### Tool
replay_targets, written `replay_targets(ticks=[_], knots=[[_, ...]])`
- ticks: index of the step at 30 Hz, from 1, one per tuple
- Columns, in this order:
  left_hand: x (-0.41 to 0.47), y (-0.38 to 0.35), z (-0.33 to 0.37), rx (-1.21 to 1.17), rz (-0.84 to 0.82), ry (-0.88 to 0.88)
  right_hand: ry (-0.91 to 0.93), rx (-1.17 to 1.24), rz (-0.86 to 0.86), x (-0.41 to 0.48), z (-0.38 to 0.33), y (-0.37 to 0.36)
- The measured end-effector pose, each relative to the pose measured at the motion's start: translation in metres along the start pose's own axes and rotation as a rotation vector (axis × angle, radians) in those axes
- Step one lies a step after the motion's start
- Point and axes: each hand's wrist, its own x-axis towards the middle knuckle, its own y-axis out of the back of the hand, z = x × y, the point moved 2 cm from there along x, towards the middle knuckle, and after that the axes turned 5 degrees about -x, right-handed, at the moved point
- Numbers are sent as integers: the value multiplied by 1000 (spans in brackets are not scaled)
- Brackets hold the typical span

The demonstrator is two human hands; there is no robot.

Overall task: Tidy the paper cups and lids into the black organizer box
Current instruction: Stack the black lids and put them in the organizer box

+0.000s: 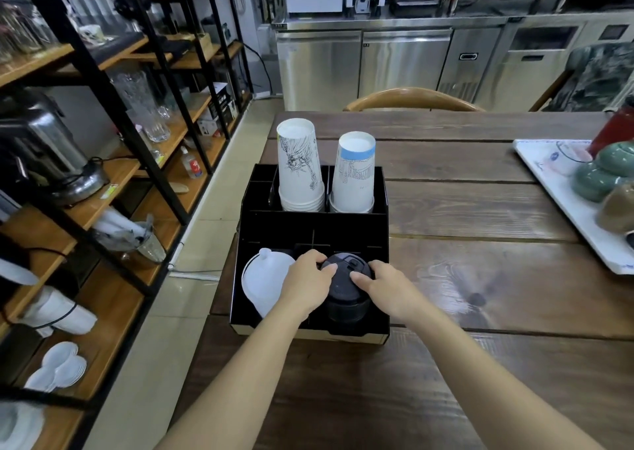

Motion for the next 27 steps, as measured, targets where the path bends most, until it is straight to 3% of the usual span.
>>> replay_targets(ticks=[14,21,27], knots=[[-10,-5,-7,-378,-46,194,87,86,-7,9,-8,9],[-9,-3,-8,-406,-98,222,-43,-21,50,8,1,4],[-8,-4,-9,-397,-98,151,-33,-12,16,6,1,6]])
